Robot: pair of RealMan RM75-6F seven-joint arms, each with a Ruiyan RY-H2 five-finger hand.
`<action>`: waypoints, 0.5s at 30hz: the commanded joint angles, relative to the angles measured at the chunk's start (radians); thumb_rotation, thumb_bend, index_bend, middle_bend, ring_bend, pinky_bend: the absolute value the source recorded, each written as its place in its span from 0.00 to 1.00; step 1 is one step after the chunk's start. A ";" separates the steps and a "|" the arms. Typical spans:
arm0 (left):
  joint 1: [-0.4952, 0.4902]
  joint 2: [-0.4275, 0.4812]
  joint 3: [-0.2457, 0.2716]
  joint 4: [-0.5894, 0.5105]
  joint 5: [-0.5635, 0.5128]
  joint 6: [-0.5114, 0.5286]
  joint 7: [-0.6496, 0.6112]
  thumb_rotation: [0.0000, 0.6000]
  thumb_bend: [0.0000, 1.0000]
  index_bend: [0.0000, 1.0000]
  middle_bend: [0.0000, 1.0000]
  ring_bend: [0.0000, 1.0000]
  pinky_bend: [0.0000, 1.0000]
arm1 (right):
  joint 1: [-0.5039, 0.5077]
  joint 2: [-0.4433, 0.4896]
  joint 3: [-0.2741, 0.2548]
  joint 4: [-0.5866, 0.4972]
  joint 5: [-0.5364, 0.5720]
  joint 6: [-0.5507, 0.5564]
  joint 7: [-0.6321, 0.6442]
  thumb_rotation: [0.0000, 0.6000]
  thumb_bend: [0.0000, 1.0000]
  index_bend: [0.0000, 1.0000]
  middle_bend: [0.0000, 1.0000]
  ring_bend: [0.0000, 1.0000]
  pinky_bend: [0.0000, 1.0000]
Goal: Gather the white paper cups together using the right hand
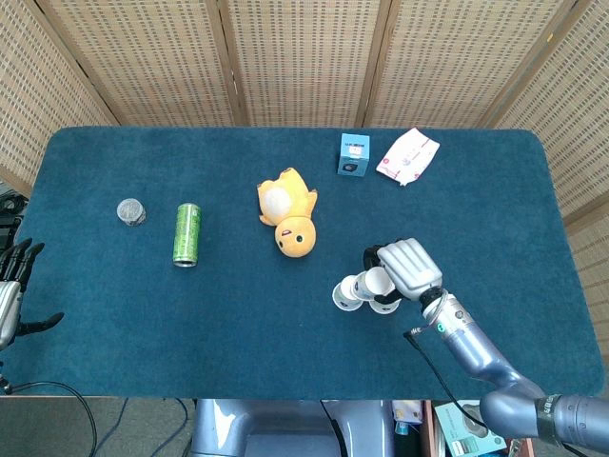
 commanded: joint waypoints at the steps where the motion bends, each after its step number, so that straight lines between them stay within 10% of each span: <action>1: 0.001 0.000 0.000 0.000 0.001 0.002 0.000 1.00 0.07 0.00 0.00 0.00 0.00 | 0.002 -0.001 -0.004 0.003 0.010 0.004 -0.006 1.00 0.30 0.51 0.58 0.54 0.50; 15: 0.000 0.001 0.000 -0.001 -0.001 0.000 -0.002 1.00 0.07 0.00 0.00 0.00 0.00 | 0.012 0.021 -0.022 -0.001 0.037 -0.015 -0.001 1.00 0.30 0.51 0.58 0.54 0.50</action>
